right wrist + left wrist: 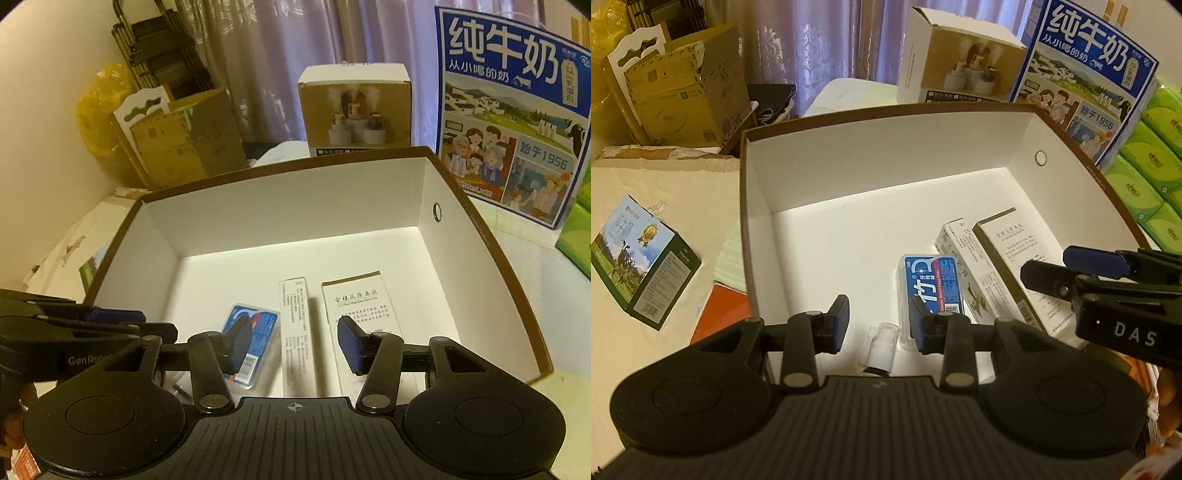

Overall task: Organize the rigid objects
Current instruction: 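Lower both held items into the brown box and open both tools, then withdraw both tools from the box and move the left tool to the blue hand cream tube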

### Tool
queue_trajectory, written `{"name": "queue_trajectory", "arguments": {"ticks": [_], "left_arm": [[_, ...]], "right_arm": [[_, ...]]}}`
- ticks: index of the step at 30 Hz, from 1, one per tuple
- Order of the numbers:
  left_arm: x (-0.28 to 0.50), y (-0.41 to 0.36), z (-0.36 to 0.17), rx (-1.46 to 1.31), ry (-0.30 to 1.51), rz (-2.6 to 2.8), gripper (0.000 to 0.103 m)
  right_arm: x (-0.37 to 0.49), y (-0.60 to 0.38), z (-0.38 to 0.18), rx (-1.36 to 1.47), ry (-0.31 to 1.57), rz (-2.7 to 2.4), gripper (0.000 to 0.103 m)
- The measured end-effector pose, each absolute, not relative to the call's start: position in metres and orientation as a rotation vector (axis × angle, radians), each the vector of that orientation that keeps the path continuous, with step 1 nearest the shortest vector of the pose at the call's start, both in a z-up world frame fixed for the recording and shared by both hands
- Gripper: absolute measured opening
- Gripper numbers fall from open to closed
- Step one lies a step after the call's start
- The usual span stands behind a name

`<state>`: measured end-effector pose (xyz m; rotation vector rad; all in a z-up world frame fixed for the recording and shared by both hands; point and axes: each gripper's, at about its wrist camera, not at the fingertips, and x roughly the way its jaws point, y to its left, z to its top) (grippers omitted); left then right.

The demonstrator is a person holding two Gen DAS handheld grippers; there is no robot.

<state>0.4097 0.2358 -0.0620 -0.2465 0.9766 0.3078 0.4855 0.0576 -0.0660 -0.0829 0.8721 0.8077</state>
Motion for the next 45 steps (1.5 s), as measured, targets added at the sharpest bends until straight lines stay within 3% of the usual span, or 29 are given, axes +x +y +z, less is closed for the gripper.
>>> {"name": "queue_trajectory", "arguments": {"ticks": [30,45], "left_arm": [[0.329,0.175,-0.001,-0.244,0.866,0.251,0.031],[0.284,0.113,-0.01,-0.24,0.907,0.141,0.031]], "right_arm": [[0.409,-0.025,-0.008,0.068,0.772,0.802,0.052],[0.342,-0.103,-0.016,0.094,0.815,0.745,0.053]]}}
